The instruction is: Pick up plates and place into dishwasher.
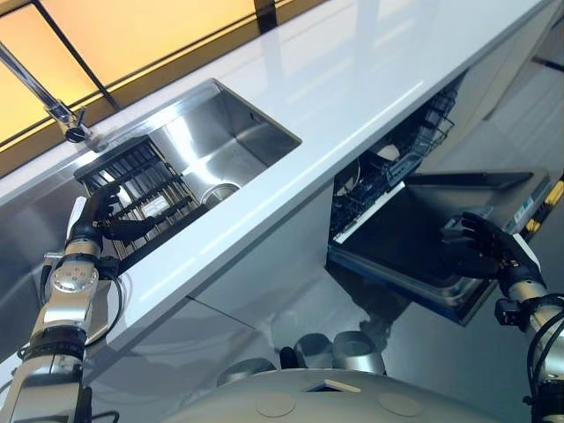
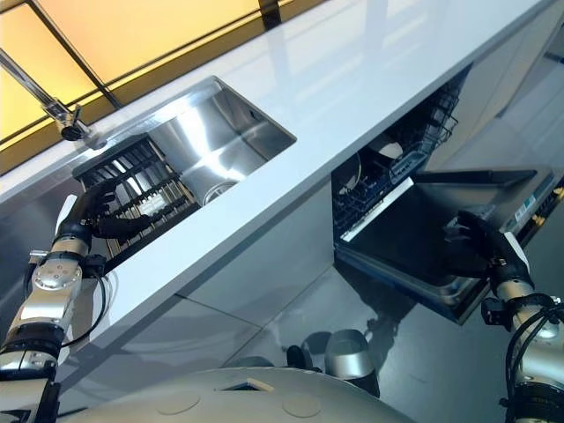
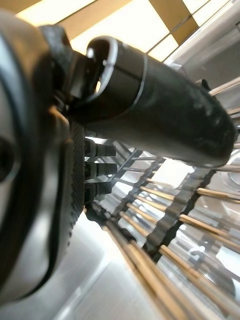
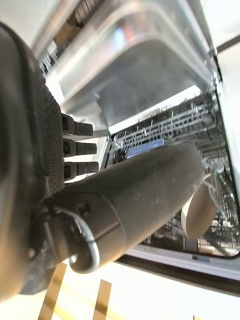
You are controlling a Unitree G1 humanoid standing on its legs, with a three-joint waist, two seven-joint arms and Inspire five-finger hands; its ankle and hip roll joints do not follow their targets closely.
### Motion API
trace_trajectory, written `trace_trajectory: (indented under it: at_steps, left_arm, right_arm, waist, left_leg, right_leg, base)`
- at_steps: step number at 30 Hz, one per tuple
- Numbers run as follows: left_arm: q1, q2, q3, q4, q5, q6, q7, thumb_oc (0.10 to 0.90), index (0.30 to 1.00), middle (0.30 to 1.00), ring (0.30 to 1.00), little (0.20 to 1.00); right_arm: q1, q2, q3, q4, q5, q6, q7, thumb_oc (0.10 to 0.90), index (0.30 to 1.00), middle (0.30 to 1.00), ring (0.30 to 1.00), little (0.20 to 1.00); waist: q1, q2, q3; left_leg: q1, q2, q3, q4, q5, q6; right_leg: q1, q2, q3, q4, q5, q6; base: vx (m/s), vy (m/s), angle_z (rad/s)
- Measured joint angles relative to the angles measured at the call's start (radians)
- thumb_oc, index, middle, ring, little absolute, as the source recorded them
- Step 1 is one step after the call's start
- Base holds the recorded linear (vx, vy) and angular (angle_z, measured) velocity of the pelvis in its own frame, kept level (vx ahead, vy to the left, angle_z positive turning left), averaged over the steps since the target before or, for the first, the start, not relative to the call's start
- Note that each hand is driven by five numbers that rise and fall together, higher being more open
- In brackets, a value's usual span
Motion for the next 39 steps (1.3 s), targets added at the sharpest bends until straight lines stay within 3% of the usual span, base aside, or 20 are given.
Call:
trace_trajectory:
  at_steps: [4,8,14,17,21,26,33,36,39]
  left_arm:
    - [-0.046,0.041,0.009,0.000,0.011,-0.006,-0.102,0.800,0.900,0.900,0.900,0.900]
    - [-0.034,0.051,0.015,-0.013,0.023,-0.048,-0.231,0.800,0.900,0.900,0.900,0.900]
    - [0.113,0.007,0.152,-0.204,-0.029,-0.066,-0.368,0.800,0.900,0.900,0.900,0.900]
    - [0.118,-0.008,0.172,-0.283,-0.100,-0.063,-0.378,0.800,0.900,0.900,0.900,0.900]
    - [0.053,-0.025,0.181,-0.344,-0.182,-0.077,-0.378,0.800,0.900,0.900,0.900,0.900]
    - [-0.001,-0.047,0.178,-0.377,-0.236,-0.099,-0.371,0.800,0.900,0.900,0.900,0.900]
    - [-0.001,-0.035,0.183,-0.410,-0.298,-0.148,-0.358,0.800,0.900,0.900,0.900,0.900]
    - [-0.020,-0.010,0.183,-0.412,-0.305,-0.179,-0.338,0.800,0.900,0.900,0.900,0.900]
    - [-0.041,0.020,0.182,-0.398,-0.308,-0.209,-0.325,0.800,0.900,0.900,0.900,0.900]
  right_arm:
    - [-0.001,0.006,0.052,0.000,0.019,-0.006,-0.008,0.800,0.900,0.900,0.900,0.900]
    - [0.016,0.021,0.066,-0.006,0.020,-0.041,-0.008,0.800,0.900,0.900,0.900,0.900]
    - [0.089,0.033,0.057,-0.065,0.033,-0.074,-0.020,0.800,0.900,0.900,0.900,0.900]
    - [0.074,0.036,0.036,-0.152,0.059,-0.140,-0.138,0.800,0.900,0.900,0.900,0.900]
    - [-0.105,0.059,-0.019,-0.350,0.043,-0.271,-0.415,0.800,0.900,0.900,0.900,0.900]
    - [-0.264,0.058,-0.023,-0.506,-0.063,-0.393,-0.585,0.800,0.900,0.900,0.900,0.900]
    - [-0.257,0.039,-0.022,-0.523,-0.167,-0.394,-0.700,0.800,0.900,0.900,0.900,0.900]
    - [-0.265,0.007,-0.017,-0.473,-0.168,-0.350,-0.781,0.800,0.900,0.900,0.900,0.900]
    - [-0.289,-0.029,-0.020,-0.305,-0.134,-0.283,-0.871,0.800,0.900,0.900,0.900,0.900]
  waist:
    - [0.014,-0.031,0.030]
    - [0.025,-0.038,0.032]
    - [0.049,-0.045,0.042]
    - [0.066,-0.045,0.075]
    - [0.091,-0.008,0.154]
    - [0.109,0.016,0.193]
    - [0.127,0.021,0.199]
    - [0.133,0.032,0.203]
    - [0.136,0.031,0.209]
  left_leg:
    - [-0.063,0.010,0.008,0.050,-0.008,-0.006]
    - [-0.071,0.016,0.008,0.054,-0.014,-0.002]
    - [-0.050,0.014,-0.003,0.074,-0.046,0.011]
    - [-0.119,0.004,-0.017,0.146,-0.072,0.012]
    - [-0.265,-0.012,-0.035,0.280,-0.102,0.014]
    - [-0.358,-0.040,-0.043,0.349,-0.110,0.019]
    - [-0.461,-0.054,-0.038,0.398,-0.113,0.016]
    - [-0.523,-0.053,-0.039,0.419,-0.114,0.014]
    - [-0.570,-0.049,-0.040,0.437,-0.114,0.015]
  right_leg:
    - [-0.038,0.013,0.001,-0.008,0.026,-0.009]
    - [-0.022,0.015,-0.008,-0.045,0.048,-0.014]
    - [0.033,0.007,-0.052,-0.069,0.047,-0.009]
    - [-0.005,-0.007,-0.057,-0.055,0.044,-0.005]
    - [-0.121,-0.028,-0.059,0.026,0.033,0.006]
    - [-0.235,-0.062,-0.053,0.148,-0.013,0.014]
    - [-0.363,-0.082,-0.048,0.242,-0.028,0.017]
    - [-0.419,-0.079,-0.043,0.247,-0.031,0.012]
    - [-0.467,-0.068,-0.022,0.263,-0.031,0.009]
  base:
    - [-0.11,-0.105,-0.11]
    - [-0.01,-0.027,-0.01]
    - [-0.01,-0.038,0.06]
    - [-0.23,-0.023,0.12]
    - [-0.23,0.036,0.14]
    - [-0.13,0.036,0.10]
    - [-0.13,-0.023,-0.03]
    - [-0.14,-0.051,-0.01]
    - [-0.09,-0.054,0.00]
